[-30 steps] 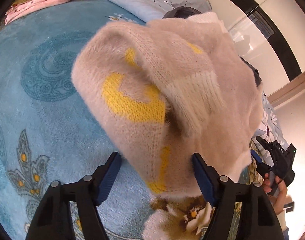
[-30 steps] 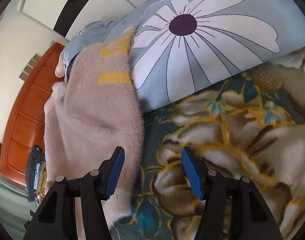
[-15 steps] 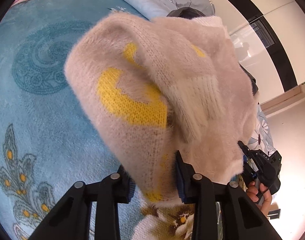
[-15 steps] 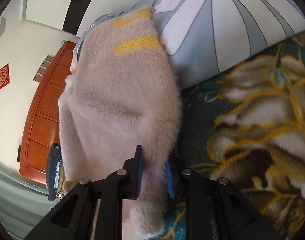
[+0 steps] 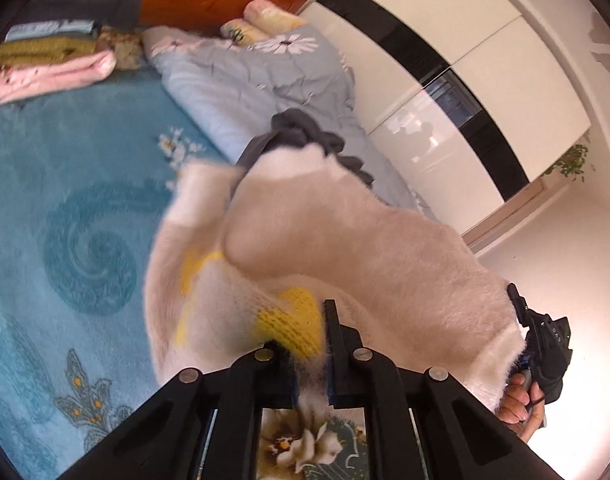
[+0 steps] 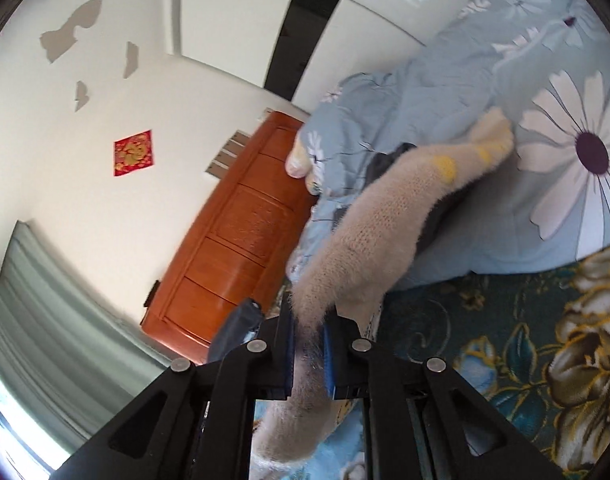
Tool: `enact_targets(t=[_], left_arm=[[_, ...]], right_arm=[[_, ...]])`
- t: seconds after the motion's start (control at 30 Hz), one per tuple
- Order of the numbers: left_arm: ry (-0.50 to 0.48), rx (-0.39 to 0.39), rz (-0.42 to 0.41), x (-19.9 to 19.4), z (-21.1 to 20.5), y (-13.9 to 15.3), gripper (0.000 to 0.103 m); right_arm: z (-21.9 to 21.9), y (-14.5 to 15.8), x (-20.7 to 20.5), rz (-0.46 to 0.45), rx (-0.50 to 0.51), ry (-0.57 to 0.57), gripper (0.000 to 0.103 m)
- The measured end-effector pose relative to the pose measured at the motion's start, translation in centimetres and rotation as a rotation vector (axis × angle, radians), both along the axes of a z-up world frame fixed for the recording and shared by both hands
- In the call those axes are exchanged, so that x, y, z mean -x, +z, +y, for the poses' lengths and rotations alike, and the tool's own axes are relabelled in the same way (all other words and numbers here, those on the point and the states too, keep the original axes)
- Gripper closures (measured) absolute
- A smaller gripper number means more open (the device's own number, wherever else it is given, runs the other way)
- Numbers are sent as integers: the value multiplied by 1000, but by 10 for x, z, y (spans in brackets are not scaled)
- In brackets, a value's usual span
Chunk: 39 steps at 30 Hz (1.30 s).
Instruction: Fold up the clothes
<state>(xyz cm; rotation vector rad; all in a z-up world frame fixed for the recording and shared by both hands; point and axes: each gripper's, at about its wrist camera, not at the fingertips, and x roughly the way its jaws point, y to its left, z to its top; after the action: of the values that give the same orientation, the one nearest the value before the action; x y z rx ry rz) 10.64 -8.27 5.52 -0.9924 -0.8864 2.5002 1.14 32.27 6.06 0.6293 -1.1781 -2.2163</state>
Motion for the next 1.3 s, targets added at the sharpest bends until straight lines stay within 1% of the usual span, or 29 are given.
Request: enact_targets(t=[0.07, 0.13, 0.2, 0.33, 0.43, 0.47, 0.5, 0.53, 0.57, 0.6, 0.67, 0.7, 0.77, 0.9, 1.0, 1.03, 1.1, 1.13, 1.2, 1.3], left_arm=[[-6, 16, 84, -18, -5, 34, 94], [-15, 15, 142, -38, -13, 61, 94], [-24, 13, 197, -57, -21, 86, 94], [-42, 9, 307, -97, -38, 137, 93], [-56, 6, 389, -126, -50, 175, 93], [-60, 5, 417, -136, -55, 188, 93], [-68, 7, 418, -135, -56, 194, 93], [-70, 20, 405, -129, -55, 193, 93], [-71, 35, 391, -122, -54, 191, 93], [-72, 45, 352, -110, -51, 181, 93], [-74, 61, 260, -84, -44, 156, 93], [-74, 71, 206, -70, -40, 136, 93], [-72, 83, 109, -47, -34, 96, 93], [-76, 65, -88, -18, -25, 13, 93], [-82, 80, -169, -5, -14, -29, 93], [-83, 86, -195, -1, -10, -42, 93], [-91, 109, -206, 6, -3, -53, 93], [-94, 119, -209, 10, -1, -55, 93], [-98, 139, -213, 19, 3, -56, 91], [-101, 162, -244, 39, 7, -63, 90]], right_arm=[[-1, 25, -21, 66, -3, 10, 91], [-7, 51, -40, 130, -11, 19, 91], [-8, 74, -69, 197, -21, 33, 91], [-6, 117, -146, 340, -50, 68, 91], [-8, 156, -207, 448, -100, 90, 91], [-11, 167, -222, 468, -121, 91, 91], [-14, 176, -233, 481, -140, 93, 91], [-16, 183, -244, 489, -159, 92, 91], [-18, 186, -252, 485, -174, 88, 91], [-19, 185, -254, 469, -181, 85, 91], [-22, 175, -247, 424, -187, 81, 91], [-22, 165, -239, 387, -189, 76, 91], [-19, 133, -215, 279, -186, 58, 91], [-6, 45, -166, 10, -134, 14, 91], [6, -13, -150, -159, -111, -22, 91], [10, -28, -147, -198, -101, -34, 91], [16, -50, -140, -238, -74, -55, 91], [18, -55, -137, -245, -73, -64, 91], [19, -60, -128, -254, -79, -75, 91], [18, -62, -109, -254, -123, -83, 91]])
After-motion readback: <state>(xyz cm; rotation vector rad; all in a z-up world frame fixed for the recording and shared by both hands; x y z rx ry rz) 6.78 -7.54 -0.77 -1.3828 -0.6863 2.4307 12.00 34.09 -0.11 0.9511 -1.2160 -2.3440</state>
